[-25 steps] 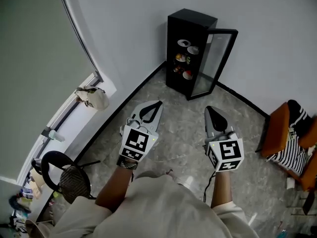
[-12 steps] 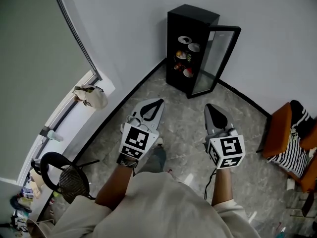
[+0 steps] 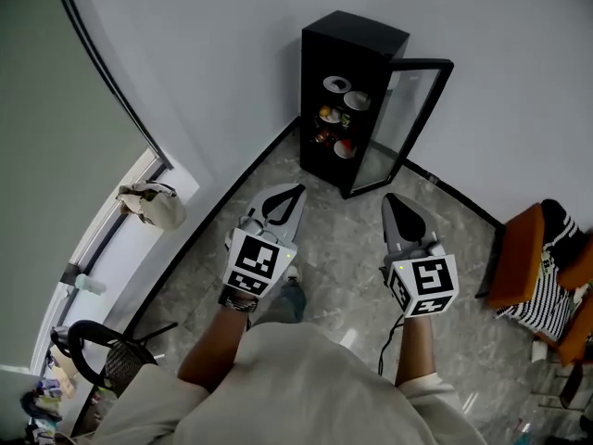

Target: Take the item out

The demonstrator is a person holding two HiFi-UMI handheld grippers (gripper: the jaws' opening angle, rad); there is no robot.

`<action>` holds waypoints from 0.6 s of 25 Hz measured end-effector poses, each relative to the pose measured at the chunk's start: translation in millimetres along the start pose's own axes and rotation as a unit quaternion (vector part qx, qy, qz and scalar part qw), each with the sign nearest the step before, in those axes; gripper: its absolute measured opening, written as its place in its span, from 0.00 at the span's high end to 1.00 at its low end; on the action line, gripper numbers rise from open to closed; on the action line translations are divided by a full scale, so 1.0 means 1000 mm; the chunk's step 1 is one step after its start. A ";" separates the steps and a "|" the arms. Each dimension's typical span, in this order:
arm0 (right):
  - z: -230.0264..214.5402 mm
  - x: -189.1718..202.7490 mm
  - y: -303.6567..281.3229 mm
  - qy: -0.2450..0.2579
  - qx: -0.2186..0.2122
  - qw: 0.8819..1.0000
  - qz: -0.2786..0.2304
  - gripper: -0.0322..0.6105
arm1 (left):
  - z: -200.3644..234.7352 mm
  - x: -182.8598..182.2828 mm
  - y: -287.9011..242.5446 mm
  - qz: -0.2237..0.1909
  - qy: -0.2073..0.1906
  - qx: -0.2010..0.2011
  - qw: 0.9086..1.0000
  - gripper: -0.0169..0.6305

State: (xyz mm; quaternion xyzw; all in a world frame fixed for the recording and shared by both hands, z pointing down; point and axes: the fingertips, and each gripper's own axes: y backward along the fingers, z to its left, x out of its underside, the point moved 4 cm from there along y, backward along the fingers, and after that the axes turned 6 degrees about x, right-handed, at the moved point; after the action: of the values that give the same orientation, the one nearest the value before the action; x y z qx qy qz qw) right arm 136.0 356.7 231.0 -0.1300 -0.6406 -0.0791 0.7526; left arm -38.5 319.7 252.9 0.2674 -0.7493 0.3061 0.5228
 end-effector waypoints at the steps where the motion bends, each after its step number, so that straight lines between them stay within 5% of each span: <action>1: -0.005 0.000 -0.013 0.001 0.001 1.000 -0.001 0.94 | 0.009 0.002 -0.010 0.001 0.001 0.002 1.000 0.97; 15: -0.041 -0.008 -0.180 -0.005 -0.009 1.000 0.016 0.94 | 0.124 0.020 -0.119 0.014 0.008 0.029 0.999 0.97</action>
State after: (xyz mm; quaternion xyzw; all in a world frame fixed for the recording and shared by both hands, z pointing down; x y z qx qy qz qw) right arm 121.9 172.4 233.7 -0.1473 -0.6412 -0.0727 0.7496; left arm -36.0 147.2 260.5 0.2696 -0.7397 0.3374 0.5161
